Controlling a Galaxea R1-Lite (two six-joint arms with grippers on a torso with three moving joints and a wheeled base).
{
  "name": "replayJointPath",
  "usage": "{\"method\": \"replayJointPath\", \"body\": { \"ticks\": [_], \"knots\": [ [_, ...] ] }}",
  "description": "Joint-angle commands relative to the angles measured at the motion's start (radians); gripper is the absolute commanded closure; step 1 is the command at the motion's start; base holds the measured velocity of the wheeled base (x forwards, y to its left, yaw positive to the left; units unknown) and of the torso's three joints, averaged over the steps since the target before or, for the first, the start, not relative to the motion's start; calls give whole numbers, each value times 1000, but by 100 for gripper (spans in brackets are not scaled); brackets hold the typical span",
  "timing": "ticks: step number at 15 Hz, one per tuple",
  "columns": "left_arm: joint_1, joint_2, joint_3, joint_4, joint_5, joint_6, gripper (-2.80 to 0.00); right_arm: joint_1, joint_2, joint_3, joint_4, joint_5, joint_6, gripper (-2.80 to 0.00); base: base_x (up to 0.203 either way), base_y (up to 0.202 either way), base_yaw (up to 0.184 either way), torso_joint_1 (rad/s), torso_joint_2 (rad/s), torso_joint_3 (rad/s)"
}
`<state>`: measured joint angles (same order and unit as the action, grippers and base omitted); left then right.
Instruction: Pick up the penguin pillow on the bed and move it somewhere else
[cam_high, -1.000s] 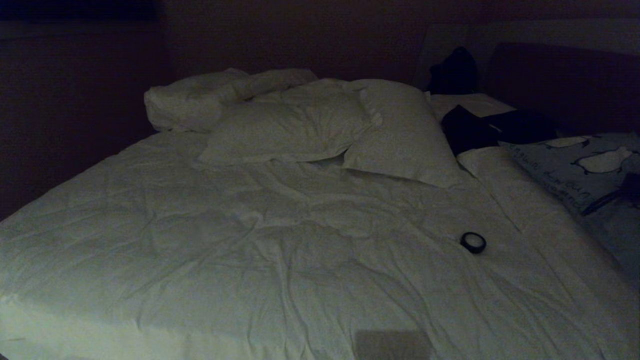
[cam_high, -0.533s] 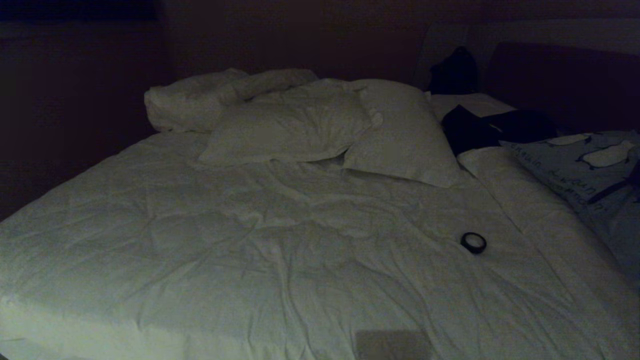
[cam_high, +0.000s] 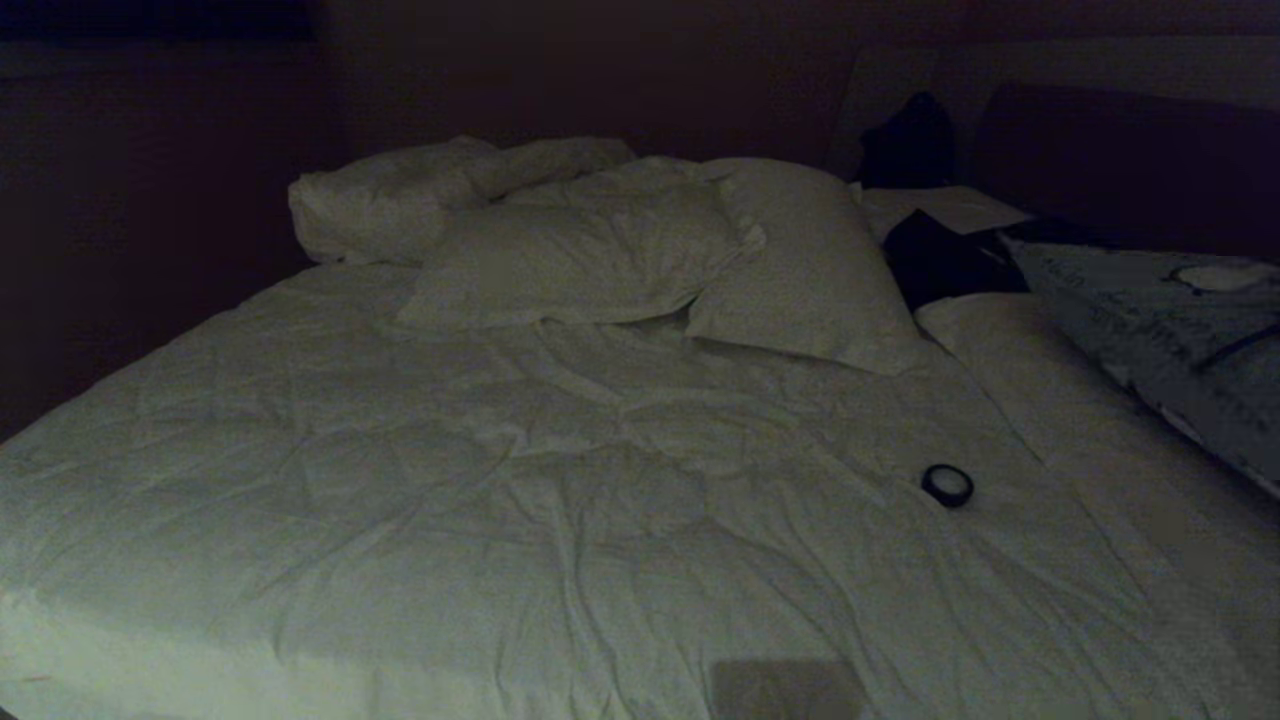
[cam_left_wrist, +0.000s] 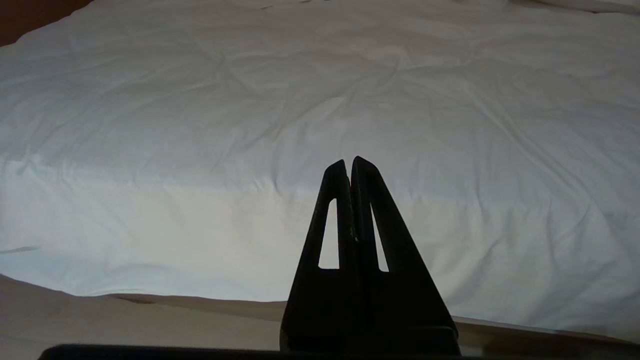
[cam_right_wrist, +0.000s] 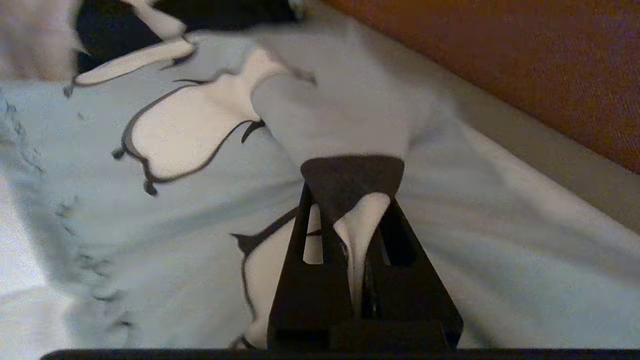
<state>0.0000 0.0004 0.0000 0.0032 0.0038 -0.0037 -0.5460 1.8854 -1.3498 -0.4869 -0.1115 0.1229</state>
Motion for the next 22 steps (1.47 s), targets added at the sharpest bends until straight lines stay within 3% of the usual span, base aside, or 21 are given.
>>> {"method": "replayJointPath", "body": {
  "ticks": [1, 11, 22],
  "knots": [
    [0, 0, 2, 0, 0, -1, 0, 9, -82, -2, 27, -1, 44, 0, 0, 0, 0, 0, 0, 0],
    [0, 0, 2, 0, 0, -2, 0, 67, -243, -4, 111, -1, 138, 0, 0, 0, 0, 0, 0, 0],
    [0, 0, 2, 0, -1, -6, 0, 67, -270, -8, 111, 1, 141, 0, 0, 0, 0, 0, 0, 0]
  ]
}}
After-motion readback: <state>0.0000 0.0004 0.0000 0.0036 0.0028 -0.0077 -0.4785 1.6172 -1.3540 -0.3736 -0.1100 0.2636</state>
